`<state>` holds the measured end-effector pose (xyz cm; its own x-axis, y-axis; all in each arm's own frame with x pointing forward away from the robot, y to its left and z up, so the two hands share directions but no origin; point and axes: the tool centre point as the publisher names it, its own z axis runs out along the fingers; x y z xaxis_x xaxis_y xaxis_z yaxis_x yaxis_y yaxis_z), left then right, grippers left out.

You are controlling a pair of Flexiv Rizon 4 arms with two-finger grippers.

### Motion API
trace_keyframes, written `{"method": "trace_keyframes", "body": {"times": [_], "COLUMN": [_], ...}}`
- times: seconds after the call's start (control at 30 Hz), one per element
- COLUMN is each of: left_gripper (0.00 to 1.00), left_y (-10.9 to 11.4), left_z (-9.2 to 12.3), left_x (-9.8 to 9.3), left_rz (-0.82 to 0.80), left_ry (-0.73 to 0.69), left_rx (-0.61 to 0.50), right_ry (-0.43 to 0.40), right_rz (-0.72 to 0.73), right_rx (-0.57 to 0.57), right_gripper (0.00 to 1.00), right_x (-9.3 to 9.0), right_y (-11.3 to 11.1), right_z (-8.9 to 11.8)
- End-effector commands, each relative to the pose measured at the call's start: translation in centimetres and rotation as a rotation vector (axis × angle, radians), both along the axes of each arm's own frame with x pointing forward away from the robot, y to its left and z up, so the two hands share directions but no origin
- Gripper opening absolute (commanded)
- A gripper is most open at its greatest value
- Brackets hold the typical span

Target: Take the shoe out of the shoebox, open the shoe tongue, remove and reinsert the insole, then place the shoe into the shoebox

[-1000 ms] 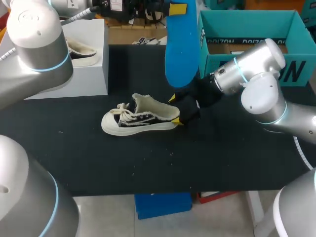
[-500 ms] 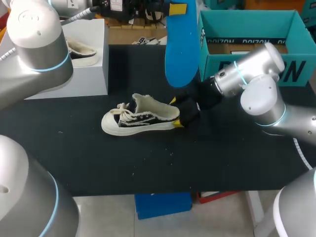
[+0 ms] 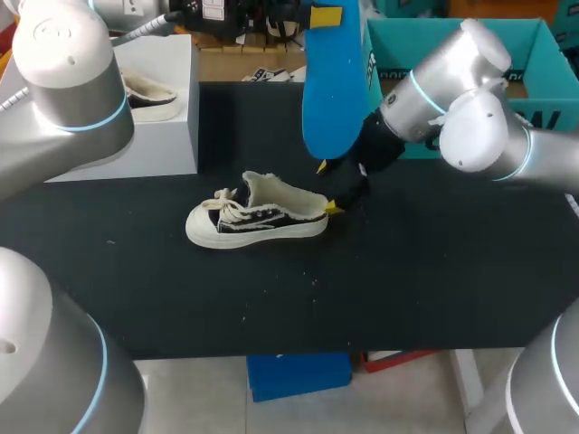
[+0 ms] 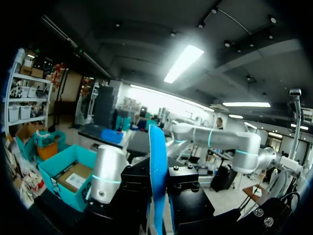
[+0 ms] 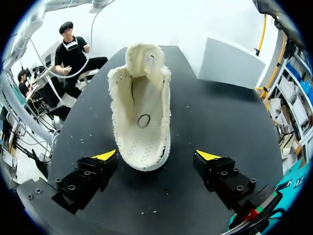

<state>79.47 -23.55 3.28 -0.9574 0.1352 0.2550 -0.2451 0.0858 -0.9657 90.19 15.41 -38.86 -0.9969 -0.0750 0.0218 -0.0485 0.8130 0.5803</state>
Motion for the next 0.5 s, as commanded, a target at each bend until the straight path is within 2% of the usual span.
{"method": "trace_keyframes", "body": {"times": [0.03,0.13,0.5], "left_gripper": [0.0,0.0,0.0], "left_y": [-0.1,-0.1,-0.1], "left_z": [0.0,0.0,0.0], "left_x": [-0.1,-0.1,-0.1], "left_rz": [0.003,0.003,0.003], "left_ry": [-0.001,-0.001,-0.001], "left_rx": [0.002,0.002,0.002], "right_ry": [-0.042,-0.09,-0.179], "right_rz": [0.032,0.069,0.151], "right_rx": [-0.279,-0.394,-0.574], "right_gripper": [1.0,1.0,1.0], "right_x": [0.5,0.7,1.1], "right_y": [1.0,2.0,5.7], "right_z": [1.4,1.7,2.1]}}
